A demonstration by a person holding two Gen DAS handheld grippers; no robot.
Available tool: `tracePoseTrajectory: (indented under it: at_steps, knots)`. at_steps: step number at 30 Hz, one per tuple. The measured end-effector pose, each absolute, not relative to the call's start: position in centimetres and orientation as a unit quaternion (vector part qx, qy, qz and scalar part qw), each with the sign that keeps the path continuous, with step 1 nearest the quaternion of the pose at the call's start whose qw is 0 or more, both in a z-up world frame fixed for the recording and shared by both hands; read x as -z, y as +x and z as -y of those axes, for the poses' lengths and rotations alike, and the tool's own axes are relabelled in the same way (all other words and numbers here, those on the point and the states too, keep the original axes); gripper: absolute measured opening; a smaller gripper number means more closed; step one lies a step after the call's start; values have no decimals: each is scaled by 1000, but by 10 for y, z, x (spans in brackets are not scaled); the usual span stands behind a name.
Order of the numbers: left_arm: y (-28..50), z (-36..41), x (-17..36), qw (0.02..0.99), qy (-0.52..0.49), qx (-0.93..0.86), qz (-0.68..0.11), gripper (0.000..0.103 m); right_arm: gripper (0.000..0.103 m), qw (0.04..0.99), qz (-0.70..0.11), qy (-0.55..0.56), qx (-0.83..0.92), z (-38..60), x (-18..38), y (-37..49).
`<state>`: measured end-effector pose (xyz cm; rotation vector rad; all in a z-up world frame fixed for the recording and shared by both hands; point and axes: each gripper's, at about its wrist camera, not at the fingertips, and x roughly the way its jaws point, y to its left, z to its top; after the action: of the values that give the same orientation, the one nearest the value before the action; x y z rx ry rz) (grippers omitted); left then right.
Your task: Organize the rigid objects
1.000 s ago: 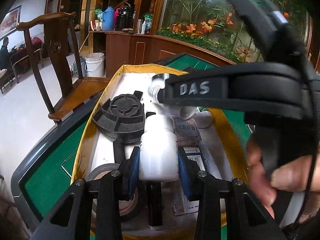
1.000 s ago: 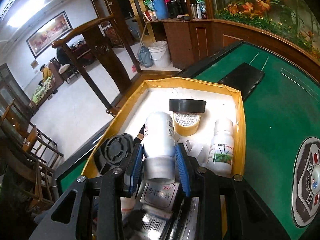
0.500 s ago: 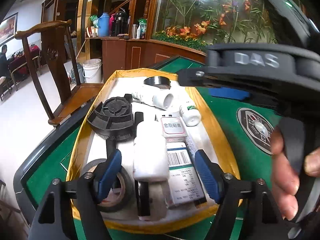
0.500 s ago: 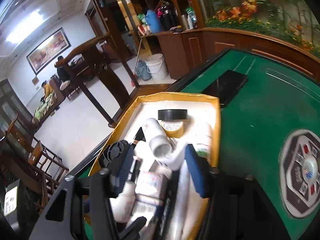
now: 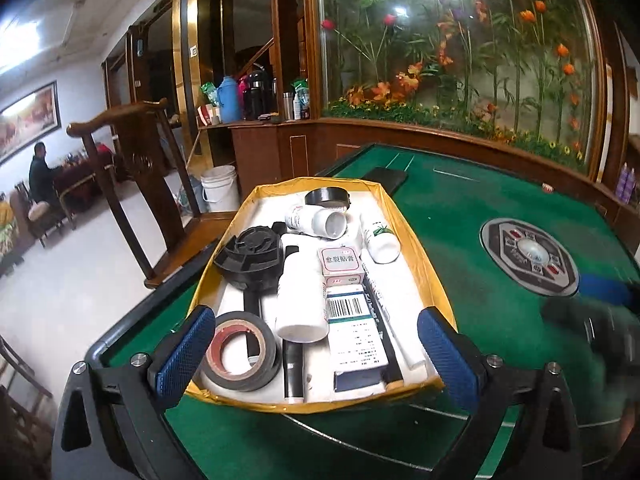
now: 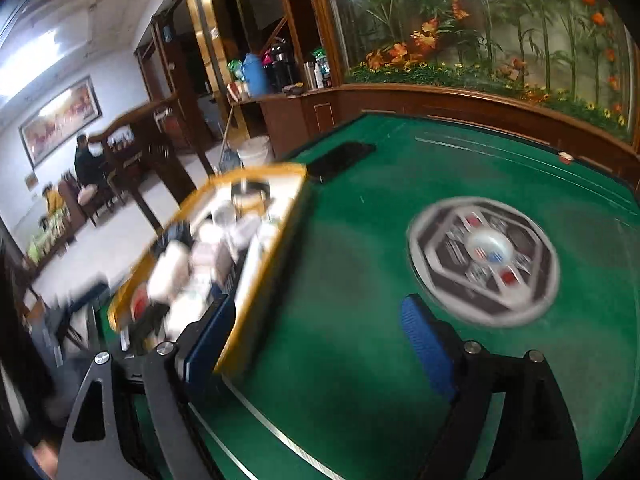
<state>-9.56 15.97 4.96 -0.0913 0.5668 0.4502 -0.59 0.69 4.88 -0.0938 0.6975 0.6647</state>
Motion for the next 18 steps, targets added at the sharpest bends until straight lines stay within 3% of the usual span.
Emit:
tracePoseTrajectory:
  at_steps: [18]
  knots:
    - [-100,-156,-37,887,61,-312,-336,102,85,881,-269,-121,-369,-4,-29,-67]
